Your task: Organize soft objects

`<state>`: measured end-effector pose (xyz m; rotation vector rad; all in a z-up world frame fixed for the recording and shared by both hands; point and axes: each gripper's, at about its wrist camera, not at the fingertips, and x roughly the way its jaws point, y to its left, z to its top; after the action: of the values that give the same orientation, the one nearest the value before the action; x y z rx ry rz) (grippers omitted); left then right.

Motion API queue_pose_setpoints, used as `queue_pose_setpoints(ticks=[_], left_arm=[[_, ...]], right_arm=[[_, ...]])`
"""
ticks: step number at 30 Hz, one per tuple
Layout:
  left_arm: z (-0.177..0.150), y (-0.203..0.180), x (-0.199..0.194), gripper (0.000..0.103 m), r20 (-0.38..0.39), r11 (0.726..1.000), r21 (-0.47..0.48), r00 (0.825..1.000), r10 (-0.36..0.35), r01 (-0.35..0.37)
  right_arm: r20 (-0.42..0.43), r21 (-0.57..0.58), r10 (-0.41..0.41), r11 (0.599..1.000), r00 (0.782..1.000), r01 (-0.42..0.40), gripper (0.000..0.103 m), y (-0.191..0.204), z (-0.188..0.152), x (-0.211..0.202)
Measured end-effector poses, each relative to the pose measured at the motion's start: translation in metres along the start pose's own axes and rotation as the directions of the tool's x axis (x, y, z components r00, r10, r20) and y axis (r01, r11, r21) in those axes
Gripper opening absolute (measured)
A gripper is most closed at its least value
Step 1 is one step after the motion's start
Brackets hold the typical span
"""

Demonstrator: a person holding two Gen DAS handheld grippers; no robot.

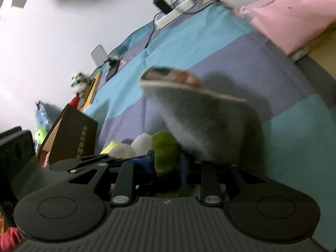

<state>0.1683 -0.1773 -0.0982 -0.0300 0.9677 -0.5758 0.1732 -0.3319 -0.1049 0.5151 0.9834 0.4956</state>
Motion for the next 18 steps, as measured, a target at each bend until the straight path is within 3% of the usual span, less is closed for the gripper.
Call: queue_pose_setpoints(ticks=[3, 5, 13, 18], left_arm=[[0.0, 0.0, -0.006, 0.026, 0.009, 0.999, -0.024, 1.0, -0.027, 0.027], [-0.001, -0.001, -0.011, 0.023, 0.018, 0.999, -0.037, 0.999, -0.035, 0.036], [-0.007, -0.009, -0.067, 0.022, 0.143, 0.997, -0.047, 0.988, -0.05, 0.057], [-0.014, -0.007, -0.113, 0.022, 0.234, 0.999, -0.046, 0.972, -0.014, 0.026]], right_arm=[[0.0, -0.038, 0.001, 0.999, 1.0, -0.001, 0.011, 0.009, -0.001, -0.001], [-0.002, -0.047, 0.012, 0.999, 1.0, -0.012, 0.01, 0.011, 0.001, -0.005], [0.042, -0.147, 0.129, 0.982, 0.991, -0.121, 0.01, 0.045, 0.002, -0.039], [0.076, -0.24, 0.222, 0.95, 0.972, -0.198, 0.01, 0.08, -0.001, -0.046]])
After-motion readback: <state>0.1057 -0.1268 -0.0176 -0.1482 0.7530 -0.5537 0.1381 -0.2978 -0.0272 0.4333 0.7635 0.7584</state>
